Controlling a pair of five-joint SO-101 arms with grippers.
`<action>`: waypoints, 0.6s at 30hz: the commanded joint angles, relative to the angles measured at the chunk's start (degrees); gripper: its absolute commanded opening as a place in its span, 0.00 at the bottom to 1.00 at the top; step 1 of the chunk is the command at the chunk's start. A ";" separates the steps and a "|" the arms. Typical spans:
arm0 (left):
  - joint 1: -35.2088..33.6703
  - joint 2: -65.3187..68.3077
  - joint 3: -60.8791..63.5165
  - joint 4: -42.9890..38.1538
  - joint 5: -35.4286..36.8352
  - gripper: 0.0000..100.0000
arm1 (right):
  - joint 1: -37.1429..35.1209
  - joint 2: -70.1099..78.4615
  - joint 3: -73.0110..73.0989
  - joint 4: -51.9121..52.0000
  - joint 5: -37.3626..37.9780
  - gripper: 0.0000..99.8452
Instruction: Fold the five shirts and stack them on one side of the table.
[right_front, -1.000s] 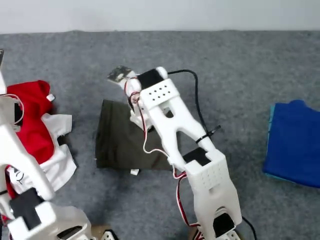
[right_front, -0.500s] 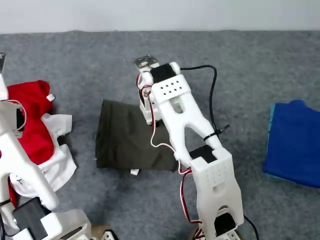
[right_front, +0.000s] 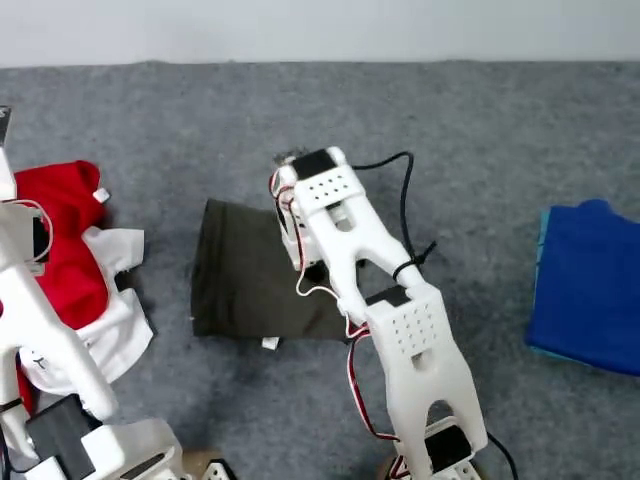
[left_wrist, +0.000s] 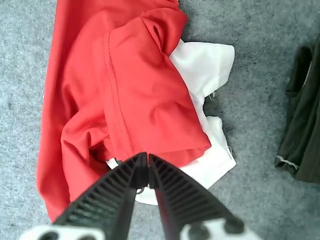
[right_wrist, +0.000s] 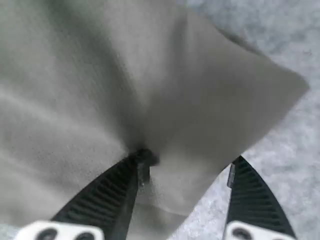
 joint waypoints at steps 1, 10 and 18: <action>0.00 -2.90 -0.13 0.09 0.35 0.02 | 0.92 3.03 -2.90 -2.07 -0.62 0.24; 0.00 -2.90 -0.13 0.09 0.35 0.02 | 2.59 4.53 -3.25 2.77 2.81 0.01; 0.00 -2.90 -0.13 0.18 0.35 0.02 | 6.55 -8.31 3.08 4.62 14.51 0.01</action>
